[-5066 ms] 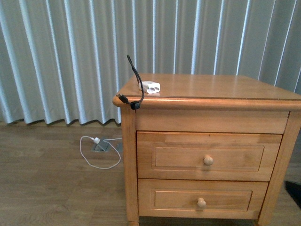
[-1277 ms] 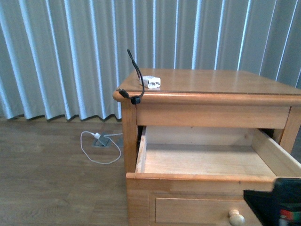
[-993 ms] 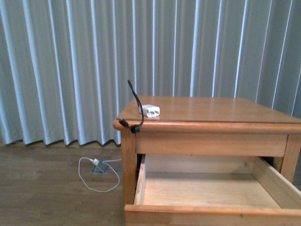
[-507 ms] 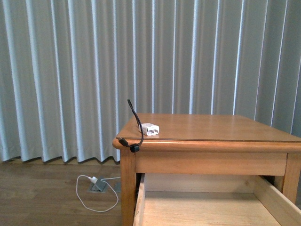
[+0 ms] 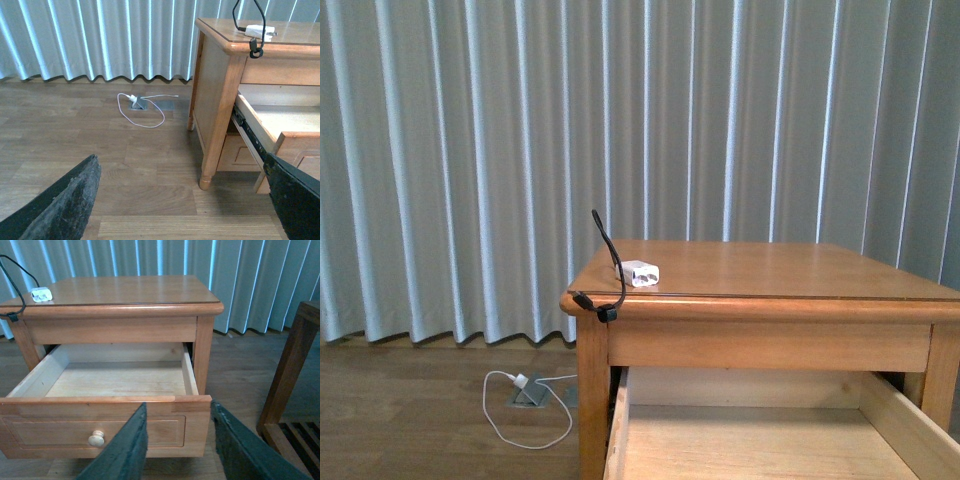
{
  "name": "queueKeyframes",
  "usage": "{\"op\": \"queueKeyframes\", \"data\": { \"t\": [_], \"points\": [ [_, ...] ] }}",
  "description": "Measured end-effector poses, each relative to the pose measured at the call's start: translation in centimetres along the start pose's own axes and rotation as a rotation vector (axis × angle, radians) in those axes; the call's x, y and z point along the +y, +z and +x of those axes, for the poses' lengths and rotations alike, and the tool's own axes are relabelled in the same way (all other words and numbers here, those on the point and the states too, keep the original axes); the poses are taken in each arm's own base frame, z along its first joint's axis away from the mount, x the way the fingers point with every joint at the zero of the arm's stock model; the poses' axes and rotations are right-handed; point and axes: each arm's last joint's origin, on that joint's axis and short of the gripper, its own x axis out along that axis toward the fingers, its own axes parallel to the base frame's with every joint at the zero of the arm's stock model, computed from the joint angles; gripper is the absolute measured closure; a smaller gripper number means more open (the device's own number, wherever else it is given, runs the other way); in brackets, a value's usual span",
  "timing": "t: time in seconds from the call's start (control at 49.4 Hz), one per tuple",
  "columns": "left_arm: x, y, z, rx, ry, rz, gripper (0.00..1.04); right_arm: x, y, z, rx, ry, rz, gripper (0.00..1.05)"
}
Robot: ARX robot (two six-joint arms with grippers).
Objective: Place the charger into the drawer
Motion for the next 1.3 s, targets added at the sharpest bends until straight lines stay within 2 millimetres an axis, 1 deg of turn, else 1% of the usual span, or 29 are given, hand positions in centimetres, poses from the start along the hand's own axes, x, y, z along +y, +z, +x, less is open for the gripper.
{"op": "queueKeyframes", "data": {
  "t": [0.324, 0.344, 0.405, 0.547, 0.608, 0.648, 0.689, 0.709, 0.811, 0.892, 0.912, 0.993, 1.033, 1.054, 1.216, 1.236, 1.256, 1.297],
  "points": [
    [0.0, 0.0, 0.0, 0.000, 0.000, 0.000, 0.06, 0.0, 0.0, 0.0, 0.000, 0.000, 0.000, 0.08],
    [0.0, 0.0, 0.0, 0.000, 0.000, 0.000, 0.06, 0.0, 0.0, 0.0, 0.000, 0.000, 0.000, 0.07],
    [0.0, 0.0, 0.0, 0.000, 0.000, 0.000, 0.06, 0.0, 0.0, 0.0, 0.000, 0.000, 0.000, 0.09],
    [0.0, 0.0, 0.0, 0.002, 0.002, 0.001, 0.06, 0.0, 0.0, 0.0, 0.000, 0.000, 0.000, 0.09],
    [-0.1, -0.3, 0.2, 0.104, 0.039, 0.024, 0.06, 0.0, 0.0, 0.0, 0.000, 0.000, 0.000, 0.09],
    [-0.3, -0.4, 0.7, 0.169, 0.049, 0.048, 0.06, 0.0, 0.0, 0.0, 0.000, 0.000, 0.000, 0.09],
    [-0.9, -0.2, 1.6, 0.223, 0.012, 0.071, 0.06, 0.0, 0.0, 0.0, 0.000, 0.000, 0.000, 0.09],
    [-1.2, 0.1, 2.1, 0.232, -0.013, 0.076, 0.06, 0.0, 0.0, 0.0, 0.000, 0.000, 0.000, 0.09],
    [-2.2, 2.9, 5.0, 0.194, -0.091, 0.087, 0.06, 0.0, 0.0, 0.0, 0.000, 0.000, 0.000, 0.09],
    [-3.4, 5.0, 8.9, 0.165, -0.167, 0.099, 0.06, 0.0, 0.0, 0.0, 0.000, 0.000, 0.000, 0.09],
    [-3.7, 5.2, 9.7, 0.164, -0.176, 0.105, 0.06, 0.0, 0.0, 0.0, 0.000, 0.000, 0.000, 0.09],
    [-5.5, 6.1, 14.1, 0.153, -0.234, 0.125, 0.06, 0.0, 0.0, 0.0, 0.000, 0.000, 0.000, 0.09],
    [-6.5, 6.4, 15.9, 0.152, -0.256, 0.125, 0.06, 0.0, 0.0, 0.0, 0.000, 0.000, 0.000, 0.09],
    [-6.6, 6.4, 16.2, 0.153, -0.261, 0.125, 0.06, 0.0, 0.0, 0.0, 0.000, 0.000, 0.000, 0.09],
    [-9.4, 7.6, 21.9, 0.138, -0.283, 0.120, 0.06, 0.0, 0.0, 0.0, 0.000, 0.000, 0.000, 0.09],
    [-9.9, 7.9, 23.0, 0.132, -0.279, 0.119, 0.06, 0.0, 0.0, 0.0, 0.000, 0.000, 0.000, 0.09],
    [-10.0, 8.0, 23.3, 0.129, -0.281, 0.118, 0.06, 0.0, 0.0, 0.0, 0.000, 0.000, 0.000, 0.09],
    [-10.6, 8.4, 24.7, 0.122, -0.282, 0.114, 0.06, 0.0, 0.0, 0.0, 0.000, 0.000, 0.000, 0.09]
  ]
}}
